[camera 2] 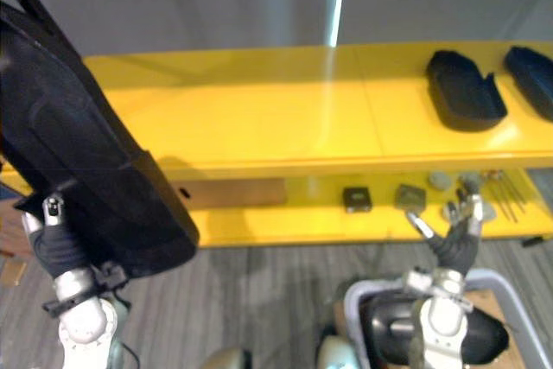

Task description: Walk over and take plastic housings, then place them on the shelf

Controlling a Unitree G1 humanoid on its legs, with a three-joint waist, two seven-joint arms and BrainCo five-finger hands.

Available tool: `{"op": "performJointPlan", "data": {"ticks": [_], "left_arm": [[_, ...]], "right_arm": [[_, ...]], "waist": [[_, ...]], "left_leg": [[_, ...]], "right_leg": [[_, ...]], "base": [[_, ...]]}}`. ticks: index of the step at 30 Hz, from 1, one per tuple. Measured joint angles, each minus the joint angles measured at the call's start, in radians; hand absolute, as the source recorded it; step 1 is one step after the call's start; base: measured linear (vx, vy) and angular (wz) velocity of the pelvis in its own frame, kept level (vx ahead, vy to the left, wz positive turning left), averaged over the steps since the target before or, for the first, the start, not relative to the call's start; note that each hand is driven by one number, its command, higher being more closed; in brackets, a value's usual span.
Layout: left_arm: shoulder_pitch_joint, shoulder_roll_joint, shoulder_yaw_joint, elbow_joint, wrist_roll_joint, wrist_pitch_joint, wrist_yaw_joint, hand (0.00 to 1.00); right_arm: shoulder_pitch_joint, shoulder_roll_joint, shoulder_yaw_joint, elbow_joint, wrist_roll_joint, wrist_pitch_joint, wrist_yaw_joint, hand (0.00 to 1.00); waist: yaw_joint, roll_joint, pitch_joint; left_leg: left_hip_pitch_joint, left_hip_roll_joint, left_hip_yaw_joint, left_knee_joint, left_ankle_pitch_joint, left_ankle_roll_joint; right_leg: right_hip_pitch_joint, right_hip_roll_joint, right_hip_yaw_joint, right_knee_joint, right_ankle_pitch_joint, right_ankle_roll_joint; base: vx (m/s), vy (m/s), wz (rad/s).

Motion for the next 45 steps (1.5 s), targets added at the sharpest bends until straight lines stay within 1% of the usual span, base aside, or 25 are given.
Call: {"op": "performJointPlan", "data": {"ticks": [4,11,13,14,15,17,18,19,21,22,24,25,26,27,28,29,30,32,34,36,39,40,42,43,45], "left_arm": [[-0.048,0.009,-0.017,0.0,0.002,0.0,0.001,1.0],[-0.012,0.02,-0.046,0.002,-0.007,0.0,-0.009,1.0],[0.003,0.045,-0.046,0.012,-0.009,0.001,-0.002,1.0],[0.007,0.05,-0.048,0.014,-0.009,0.001,0.0,1.0],[0.014,0.038,-0.079,0.02,-0.01,0.001,0.003,1.0],[0.027,0.027,-0.091,0.02,-0.009,0.001,0.002,1.0],[0.042,0.008,-0.09,0.02,-0.01,0.002,0.0,1.0],[0.049,-0.001,-0.092,0.02,-0.009,0.004,-0.004,1.0],[0.045,0.0,-0.091,0.015,-0.003,0.003,-0.013,1.0],[0.044,0.0,-0.092,0.015,-0.001,-0.001,-0.019,1.0],[0.044,0.0,-0.091,0.012,-0.003,-0.006,-0.021,1.0],[0.044,-0.001,-0.097,0.012,-0.002,-0.013,-0.026,1.0],[0.046,-0.001,-0.102,0.012,-0.003,-0.017,-0.028,1.0],[0.045,0.006,-0.106,0.016,-0.009,-0.032,-0.036,1.0],[0.039,0.013,-0.109,0.022,-0.01,-0.036,-0.038,1.0],[0.009,0.026,-0.114,0.04,-0.005,-0.036,-0.048,1.0],[-0.002,0.032,-0.111,0.048,-0.003,-0.035,-0.048,1.0],[-0.007,0.072,-0.076,0.069,-0.004,-0.033,-0.047,1.0],[-0.002,0.082,-0.04,0.066,-0.001,-0.032,-0.044,1.0],[-0.002,0.085,-0.01,0.06,0.0,-0.028,-0.041,1.0],[-0.001,0.083,0.004,0.06,0.001,-0.003,-0.04,1.0],[-0.001,0.083,0.004,0.06,0.001,-0.003,-0.042,1.0],[-0.006,0.083,0.006,0.054,0.002,-0.003,-0.049,1.0],[-0.011,0.083,0.007,0.049,0.001,-0.003,-0.056,1.0],[-0.02,0.083,0.006,0.04,0.001,-0.002,-0.063,1.0]], "right_arm": [[-0.025,-0.013,-0.016,-0.008,0.026,-0.003,-0.009,0.0],[0.015,0.028,0.002,-0.081,-0.012,-0.013,-0.006,0.0],[0.035,0.032,0.035,-0.086,-0.054,-0.019,-0.002,0.0],[0.041,0.031,0.044,-0.09,-0.054,-0.02,0.0,0.0],[0.057,0.02,0.045,-0.108,-0.055,-0.021,0.0,0.0],[0.077,0.02,0.048,-0.123,-0.055,-0.021,-0.002,0.0],[0.093,0.019,0.063,-0.15,-0.055,-0.022,-0.004,0.0],[0.099,0.021,0.075,-0.182,-0.054,-0.034,-0.006,0.0],[0.089,0.021,0.08,-0.214,-0.054,-0.056,-0.005,0.0],[0.083,0.022,0.088,-0.238,-0.052,-0.072,-0.002,0.0],[0.075,0.02,0.092,-0.241,-0.051,-0.087,0.0,0.0],[0.07,0.008,0.085,-0.239,-0.051,-0.094,0.0,0.0],[0.07,0.002,0.081,-0.239,-0.051,-0.095,-0.001,0.0],[0.063,-0.001,0.08,-0.22,-0.052,-0.103,-0.009,0.0],[0.056,0.006,0.085,-0.199,-0.054,-0.105,-0.011,0.0],[0.043,0.026,0.085,-0.149,-0.054,-0.099,-0.027,0.0],[0.034,0.032,0.083,-0.13,-0.051,-0.095,-0.03,0.0],[-0.008,0.056,0.083,-0.095,-0.035,-0.09,-0.028,0.0],[-0.04,0.064,0.086,-0.072,-0.027,-0.09,-0.027,0.0],[-0.057,0.072,0.087,-0.066,-0.026,-0.083,-0.032,0.0],[-0.057,0.073,0.084,-0.066,-0.054,-0.056,-0.059,0.0],[-0.057,0.073,0.085,-0.066,-0.055,-0.051,-0.068,0.0],[-0.055,0.071,0.082,-0.066,-0.074,-0.038,-0.094,0.0],[-0.055,0.069,0.08,-0.066,-0.074,-0.031,-0.1,0.0],[-0.056,0.064,0.073,-0.066,-0.075,-0.015,-0.112,0.0]], "waist": [[-0.002,-0.008,0.007],[-0.001,-0.021,0.015],[0.0,-0.042,0.019],[-0.001,-0.041,0.02],[-0.003,0.027,0.048],[-0.006,0.043,0.052],[-0.007,0.032,0.057],[-0.008,0.025,0.057],[-0.002,0.023,0.056],[0.009,0.006,0.05],[0.016,-0.016,0.042],[0.014,-0.014,0.038],[0.013,-0.006,0.032],[0.011,-0.011,0.007],[0.003,-0.029,-0.007],[-0.006,-0.06,-0.024],[-0.005,-0.061,-0.025],[0.002,-0.069,-0.028],[0.014,-0.07,-0.03],[0.014,-0.082,-0.038],[0.011,-0.075,-0.033],[0.01,-0.069,-0.03],[0.008,-0.049,-0.018],[0.007,-0.044,-0.014],[0.007,-0.042,-0.013]], "left_leg": [[0.066,-0.008,0.008,-0.066,0.009,0.002],[0.126,-0.038,0.065,-0.039,0.009,0.003],[0.034,-0.044,0.104,0.207,0.004,-0.006],[-0.008,-0.034,0.113,0.308,0.003,-0.007],[-0.104,0.026,0.076,0.59,0.029,-0.028],[-0.134,0.051,0.07,0.695,0.09,-0.029],[-0.157,0.066,0.096,0.767,0.196,-0.019],[-0.177,0.083,0.123,0.809,0.16,0.013],[-0.191,0.104,0.126,0.749,0.076,0.053],[-0.186,0.107,0.117,0.595,0.034,0.064],[-0.169,0.107,0.097,0.389,0.039,0.057],[-0.137,0.106,0.072,0.214,0.092,0.056],[-0.124,0.106,0.069,0.16,0.147,0.062],[-0.1,0.077,0.075,0.132,0.127,-0.035],[-0.1,0.058,0.082,0.125,0.117,-0.043],[-0.098,0.022,0.091,0.109,0.115,-0.036],[-0.097,0.021,0.092,0.102,0.116,-0.033],[-0.059,0.035,0.121,0.061,0.124,-0.02],[-0.028,0.046,0.15,0.038,0.124,-0.02],[-0.03,0.053,0.165,0.035,0.124,-0.02],[-0.032,0.063,0.168,0.01,0.135,-0.021],[-0.032,0.064,0.17,0.003,0.14,-0.023],[-0.047,0.064,0.173,-0.006,0.155,-0.029],[-0.059,0.065,0.173,-0.01,0.167,-0.035],[-0.071,0.068,0.172,-0.021,0.187,-0.044]], "right_leg": [[0.038,-0.005,0.018,-0.009,0.0,-0.001],[0.081,-0.03,0.062,0.017,-0.019,-0.003],[0.108,-0.045,0.094,0.012,-0.087,-0.007],[0.119,-0.044,0.098,0.01,-0.119,-0.002],[0.145,0.003,0.104,0.055,-0.165,0.019],[0.154,0.015,0.114,0.096,-0.197,0.014],[0.169,0.007,0.141,0.117,-0.221,0.006],[0.186,-0.004,0.164,0.113,-0.222,0.006],[0.193,-0.013,0.2,0.107,-0.219,0.013],[0.204,-0.043,0.237,0.085,-0.215,0.021],[0.208,-0.077,0.267,0.079,-0.207,0.036],[0.225,-0.101,0.275,0.083,-0.206,0.049],[0.232,-0.11,0.276,0.083,-0.21,0.069],[0.243,-0.148,0.282,0.073,-0.217,0.113],[0.244,-0.177,0.282,0.064,-0.206,0.132],[0.239,-0.212,0.276,0.033,-0.134,0.157],[0.239,-0.211,0.271,0.021,-0.096,0.162],[0.24,-0.203,0.233,-0.024,0.032,0.203],[0.241,-0.199,0.189,-0.055,0.082,0.199],[0.242,-0.197,0.174,-0.076,0.088,0.192],[0.256,-0.193,0.102,-0.123,0.086,0.187],[0.256,-0.193,0.093,-0.13,0.083,0.182],[0.254,-0.194,0.068,-0.159,0.057,0.141],[0.251,-0.194,0.046,-0.176,0.037,0.133],[0.244,-0.194,0.032,-0.193,0.009,0.15]], "base": [[0.14,0.045,0.03],[0.07,0.083,-0.06],[0.02,-0.008,-0.15],[0.04,-0.007,-0.29],[0.05,0.019,-0.3],[0.08,0.037,-0.35],[0.18,0.026,-0.51],[0.24,0.035,-0.61],[0.21,0.067,-0.64],[0.22,0.159,-0.64],[0.25,0.262,-0.59],[0.24,0.322,-0.47],[0.28,0.45,-0.4],[0.18,0.336,-0.16],[0.21,0.39,-0.01],[0.17,0.341,0.11],[0.17,0.388,-0.02],[0.11,0.292,-0.29],[0.03,0.13,-0.46],[-0.02,0.045,-0.28],[-0.08,-0.034,-0.11],[-0.11,-0.042,-0.08],[-0.14,-0.072,-0.08],[-0.17,-0.117,-0.06],[-0.12,-0.114,-0.01]]}}
